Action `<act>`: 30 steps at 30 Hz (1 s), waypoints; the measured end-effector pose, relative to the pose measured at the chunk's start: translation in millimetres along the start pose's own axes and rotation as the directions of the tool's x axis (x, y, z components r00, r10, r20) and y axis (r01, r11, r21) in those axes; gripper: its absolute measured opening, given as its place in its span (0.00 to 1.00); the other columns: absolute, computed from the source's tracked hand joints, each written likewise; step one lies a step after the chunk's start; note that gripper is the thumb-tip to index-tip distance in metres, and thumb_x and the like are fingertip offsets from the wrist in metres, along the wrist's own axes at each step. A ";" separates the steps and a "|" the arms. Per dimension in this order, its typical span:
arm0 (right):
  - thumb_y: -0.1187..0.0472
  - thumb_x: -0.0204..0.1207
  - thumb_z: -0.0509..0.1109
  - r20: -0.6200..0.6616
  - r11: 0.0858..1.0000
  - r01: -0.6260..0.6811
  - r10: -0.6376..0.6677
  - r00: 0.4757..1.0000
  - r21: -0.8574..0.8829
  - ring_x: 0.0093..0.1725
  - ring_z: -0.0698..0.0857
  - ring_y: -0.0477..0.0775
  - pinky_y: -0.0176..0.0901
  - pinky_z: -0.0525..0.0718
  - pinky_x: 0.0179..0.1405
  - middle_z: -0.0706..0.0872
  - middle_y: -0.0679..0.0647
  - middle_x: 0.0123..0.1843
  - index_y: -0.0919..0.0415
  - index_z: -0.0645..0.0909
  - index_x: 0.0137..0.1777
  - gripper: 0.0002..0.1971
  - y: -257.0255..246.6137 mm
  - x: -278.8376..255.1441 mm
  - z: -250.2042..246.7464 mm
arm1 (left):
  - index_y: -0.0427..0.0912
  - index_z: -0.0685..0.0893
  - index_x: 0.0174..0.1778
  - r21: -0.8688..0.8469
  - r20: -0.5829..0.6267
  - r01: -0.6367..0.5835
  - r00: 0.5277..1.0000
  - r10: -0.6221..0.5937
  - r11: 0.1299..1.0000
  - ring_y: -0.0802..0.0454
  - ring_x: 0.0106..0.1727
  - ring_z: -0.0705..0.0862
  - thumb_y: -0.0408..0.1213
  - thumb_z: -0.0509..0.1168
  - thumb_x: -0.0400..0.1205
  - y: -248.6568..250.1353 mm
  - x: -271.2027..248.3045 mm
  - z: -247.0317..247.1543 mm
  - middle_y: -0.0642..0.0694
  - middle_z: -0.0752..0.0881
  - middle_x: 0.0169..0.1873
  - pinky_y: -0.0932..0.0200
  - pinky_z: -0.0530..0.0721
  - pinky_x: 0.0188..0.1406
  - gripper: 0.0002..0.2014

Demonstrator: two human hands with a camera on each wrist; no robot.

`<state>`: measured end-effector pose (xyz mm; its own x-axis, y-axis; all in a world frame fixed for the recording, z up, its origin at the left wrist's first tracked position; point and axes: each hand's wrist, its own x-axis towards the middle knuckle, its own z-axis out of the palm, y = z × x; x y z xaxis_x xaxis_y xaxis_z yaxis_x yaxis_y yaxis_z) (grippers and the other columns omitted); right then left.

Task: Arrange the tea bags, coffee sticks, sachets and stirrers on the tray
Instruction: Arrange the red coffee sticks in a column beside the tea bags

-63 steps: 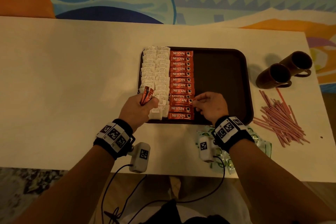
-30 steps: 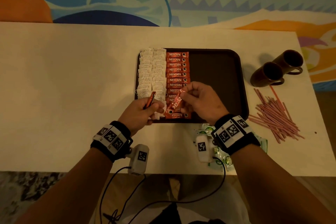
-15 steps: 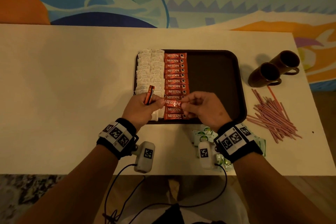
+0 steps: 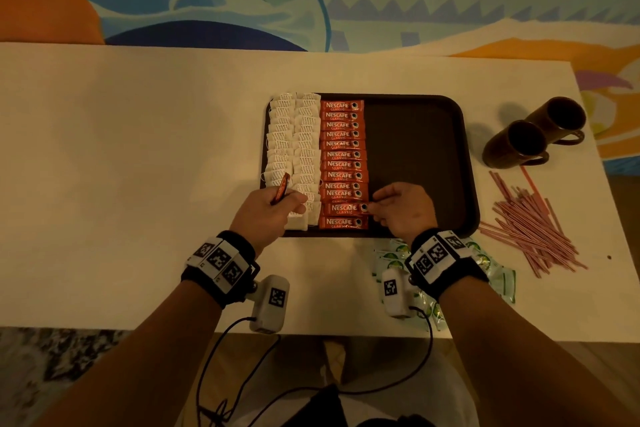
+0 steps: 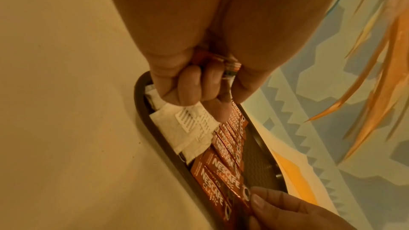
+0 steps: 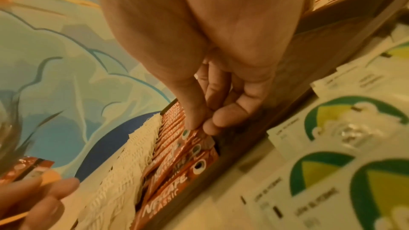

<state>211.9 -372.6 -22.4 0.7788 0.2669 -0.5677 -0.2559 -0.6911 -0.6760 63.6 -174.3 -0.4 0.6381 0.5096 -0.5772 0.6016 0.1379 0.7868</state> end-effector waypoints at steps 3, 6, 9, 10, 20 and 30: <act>0.59 0.73 0.84 -0.019 0.999 -0.026 0.026 0.999 -0.023 0.44 0.92 0.49 0.44 0.91 0.40 0.93 0.51 0.45 0.54 0.85 0.51 0.12 -1.1 4.1 7.5 | 0.47 0.93 0.42 0.002 0.020 -0.009 1.000 0.009 1.000 0.46 0.36 0.79 0.47 0.72 0.82 -0.4 0.0 -2.7 0.36 0.92 0.46 0.49 0.80 0.38 0.09; 0.56 0.72 0.85 -0.055 0.997 -0.028 0.024 0.998 -0.073 0.45 0.92 0.49 0.42 0.89 0.38 0.92 0.50 0.47 0.50 0.83 0.48 0.12 -0.7 6.3 10.6 | 0.45 0.93 0.44 -0.007 0.036 -0.020 0.999 0.021 1.000 0.45 0.36 0.78 0.45 0.71 0.83 1.3 -1.0 -3.3 0.38 0.92 0.45 0.49 0.79 0.39 0.09; 0.56 0.72 0.85 -0.091 0.994 -0.028 0.018 0.996 -0.106 0.46 0.92 0.49 0.46 0.93 0.44 0.92 0.51 0.48 0.50 0.84 0.46 0.11 -1.0 7.8 13.1 | 0.44 0.93 0.45 0.006 0.046 -0.032 0.998 0.031 0.999 0.46 0.35 0.78 0.45 0.70 0.84 0.5 -0.8 -5.1 0.39 0.92 0.45 0.50 0.79 0.38 0.10; 0.56 0.72 0.85 -0.099 0.994 -0.026 0.016 0.995 -0.104 0.45 0.92 0.50 0.48 0.93 0.45 0.92 0.51 0.47 0.50 0.84 0.45 0.11 -0.9 7.9 13.3 | 0.44 0.93 0.45 0.010 0.047 -0.033 0.998 0.032 0.999 0.48 0.34 0.78 0.45 0.70 0.84 -0.1 -0.4 -5.3 0.40 0.92 0.45 0.51 0.78 0.37 0.10; 0.54 0.75 0.83 -0.138 0.985 -0.020 -0.003 0.990 -0.170 0.48 0.88 0.49 0.44 0.88 0.44 0.90 0.51 0.53 0.52 0.85 0.52 0.11 -10.2 1.7 10.1 | 0.43 0.92 0.51 0.000 0.113 -0.004 0.994 0.004 1.000 0.60 0.26 0.75 0.38 0.65 0.87 2.5 -0.2 -2.0 0.47 0.93 0.44 0.62 0.75 0.28 0.09; 0.46 0.76 0.80 0.231 0.959 0.249 -0.274 0.934 0.133 0.30 0.89 0.53 0.41 0.86 0.30 0.93 0.55 0.36 0.57 0.91 0.45 0.14 -61.0 -44.2 16.6 | 0.39 0.88 0.56 0.135 0.450 -0.227 0.881 0.145 0.964 0.73 0.34 0.83 0.31 0.62 0.89 20.9 -14.3 22.1 0.59 0.90 0.41 0.76 0.76 0.36 0.09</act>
<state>183.6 -331.1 36.1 0.6650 0.5938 -0.4529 -0.1278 -0.5070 -0.8524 77.6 -197.4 19.4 0.8656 0.0865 -0.4932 0.5001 -0.0974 0.8605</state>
